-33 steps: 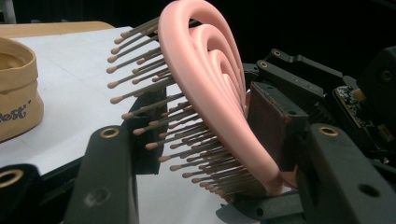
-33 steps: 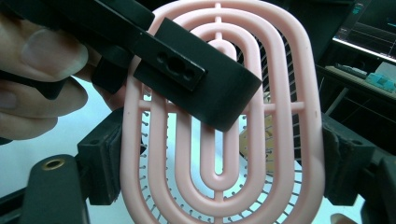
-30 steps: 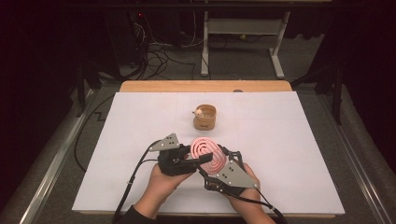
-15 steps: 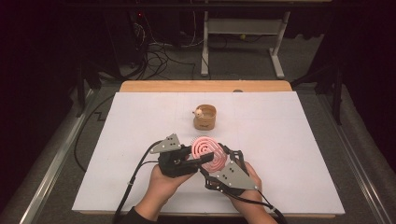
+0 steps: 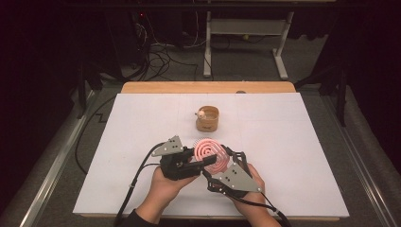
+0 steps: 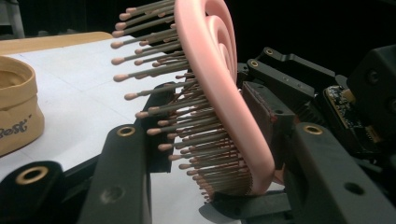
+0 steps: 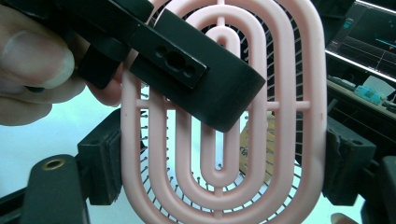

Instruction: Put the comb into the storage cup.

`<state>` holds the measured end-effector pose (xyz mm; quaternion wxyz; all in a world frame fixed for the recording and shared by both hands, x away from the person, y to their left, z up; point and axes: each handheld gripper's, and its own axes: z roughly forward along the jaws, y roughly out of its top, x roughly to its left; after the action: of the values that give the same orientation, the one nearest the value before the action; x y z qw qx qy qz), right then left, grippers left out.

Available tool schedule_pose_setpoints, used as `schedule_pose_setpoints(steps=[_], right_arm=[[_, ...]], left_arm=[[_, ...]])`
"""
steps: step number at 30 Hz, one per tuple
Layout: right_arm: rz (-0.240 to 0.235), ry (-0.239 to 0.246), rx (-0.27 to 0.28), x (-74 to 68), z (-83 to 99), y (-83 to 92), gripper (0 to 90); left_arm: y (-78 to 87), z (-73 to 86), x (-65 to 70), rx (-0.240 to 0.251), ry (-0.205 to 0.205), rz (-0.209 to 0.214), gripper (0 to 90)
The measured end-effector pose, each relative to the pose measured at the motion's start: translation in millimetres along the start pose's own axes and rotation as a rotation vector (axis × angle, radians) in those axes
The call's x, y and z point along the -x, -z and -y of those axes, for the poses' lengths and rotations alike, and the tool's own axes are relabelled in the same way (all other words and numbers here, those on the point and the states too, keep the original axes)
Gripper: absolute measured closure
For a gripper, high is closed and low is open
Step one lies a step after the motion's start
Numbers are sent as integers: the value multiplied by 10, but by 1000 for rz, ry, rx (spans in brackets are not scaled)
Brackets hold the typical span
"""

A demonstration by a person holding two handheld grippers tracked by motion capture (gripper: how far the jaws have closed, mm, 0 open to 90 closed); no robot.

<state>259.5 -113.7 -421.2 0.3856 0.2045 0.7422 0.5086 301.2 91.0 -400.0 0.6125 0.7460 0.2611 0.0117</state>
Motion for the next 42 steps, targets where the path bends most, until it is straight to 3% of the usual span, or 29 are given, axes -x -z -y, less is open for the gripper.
schedule_pose_setpoints(steps=[14, 23, 32, 42], right_arm=[[8, 8, -3, 13, -8, -10, 200], [12, -14, -14, 12, 1, -35, 199], [29, -2, -2, 10, -44, -18, 200], [22, -30, 6, 15, -56, -26, 200]], left_arm=[[-2, -14, 53, 11, 2, -21, 596], [-8, -11, 53, 18, -6, -31, 613], [18, -42, 101, 43, -31, -41, 623], [34, -60, 109, 57, -59, -51, 625]])
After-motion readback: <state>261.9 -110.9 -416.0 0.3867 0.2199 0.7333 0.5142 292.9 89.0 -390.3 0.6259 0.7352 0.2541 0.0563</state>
